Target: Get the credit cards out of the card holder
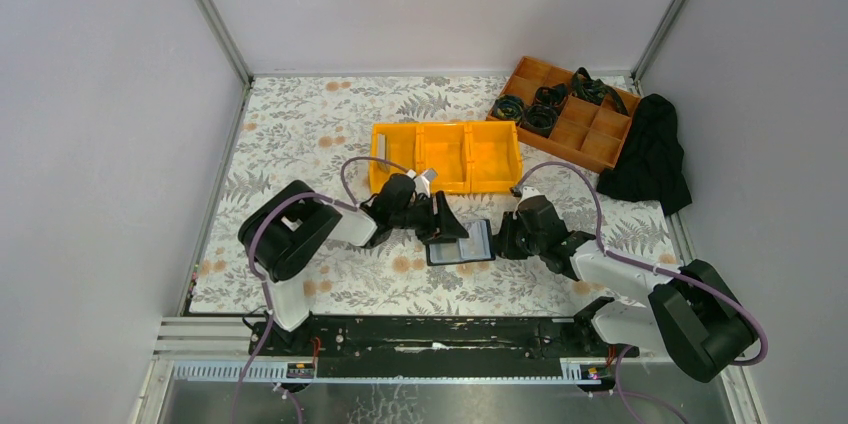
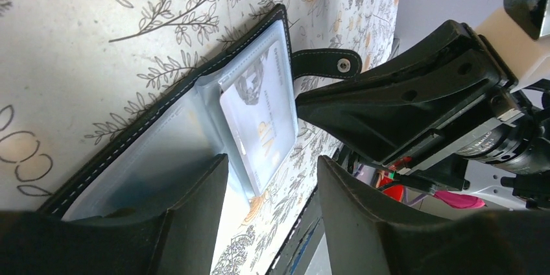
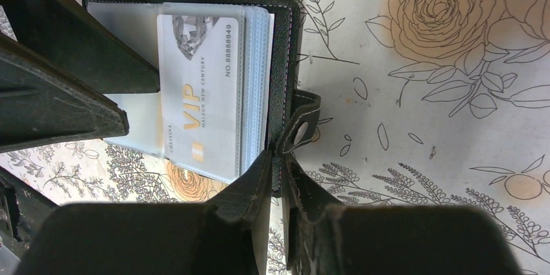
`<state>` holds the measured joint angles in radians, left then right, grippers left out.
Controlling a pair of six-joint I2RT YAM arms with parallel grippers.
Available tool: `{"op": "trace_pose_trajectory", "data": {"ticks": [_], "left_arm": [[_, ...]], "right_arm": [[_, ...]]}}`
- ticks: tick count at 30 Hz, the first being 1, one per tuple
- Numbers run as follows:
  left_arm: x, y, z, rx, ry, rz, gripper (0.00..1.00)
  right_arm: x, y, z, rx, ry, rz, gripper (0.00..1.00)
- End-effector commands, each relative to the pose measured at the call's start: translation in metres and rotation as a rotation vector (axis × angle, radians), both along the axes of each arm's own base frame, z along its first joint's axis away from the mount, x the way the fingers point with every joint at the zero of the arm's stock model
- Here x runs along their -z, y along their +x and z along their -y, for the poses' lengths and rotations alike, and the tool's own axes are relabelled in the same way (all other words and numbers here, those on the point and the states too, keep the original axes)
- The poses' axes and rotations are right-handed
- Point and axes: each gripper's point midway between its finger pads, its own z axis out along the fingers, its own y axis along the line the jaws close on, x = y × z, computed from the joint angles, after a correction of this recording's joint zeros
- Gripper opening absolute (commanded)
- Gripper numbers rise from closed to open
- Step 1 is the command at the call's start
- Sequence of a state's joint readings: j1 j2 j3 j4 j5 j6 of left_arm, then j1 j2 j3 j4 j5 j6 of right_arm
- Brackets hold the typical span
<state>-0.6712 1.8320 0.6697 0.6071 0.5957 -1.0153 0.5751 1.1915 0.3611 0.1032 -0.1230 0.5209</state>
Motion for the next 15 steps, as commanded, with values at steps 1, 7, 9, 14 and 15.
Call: {"op": "trace_pose_trajectory", "data": {"ticks": [1, 7, 9, 14, 15], "left_arm": [[0.016, -0.008, -0.011, 0.006, 0.106, -0.016, 0.6], [0.029, -0.008, -0.007, 0.015, 0.187, -0.01, 0.6], [0.029, -0.008, -0.002, 0.018, 0.165, -0.012, 0.6], [0.014, -0.012, 0.011, 0.026, 0.028, -0.022, 0.59], [0.01, -0.012, 0.013, 0.029, 0.005, -0.019, 0.59]], "right_arm": [[0.005, -0.008, -0.001, -0.017, 0.001, -0.022, 0.17], [0.0, -0.005, -0.004, -0.03, 0.008, -0.012, 0.17], [0.0, -0.005, -0.004, -0.032, 0.008, -0.01, 0.17], [0.003, -0.006, -0.003, -0.034, 0.003, -0.016, 0.17], [0.004, -0.007, -0.003, -0.033, 0.001, -0.019, 0.17]]}}
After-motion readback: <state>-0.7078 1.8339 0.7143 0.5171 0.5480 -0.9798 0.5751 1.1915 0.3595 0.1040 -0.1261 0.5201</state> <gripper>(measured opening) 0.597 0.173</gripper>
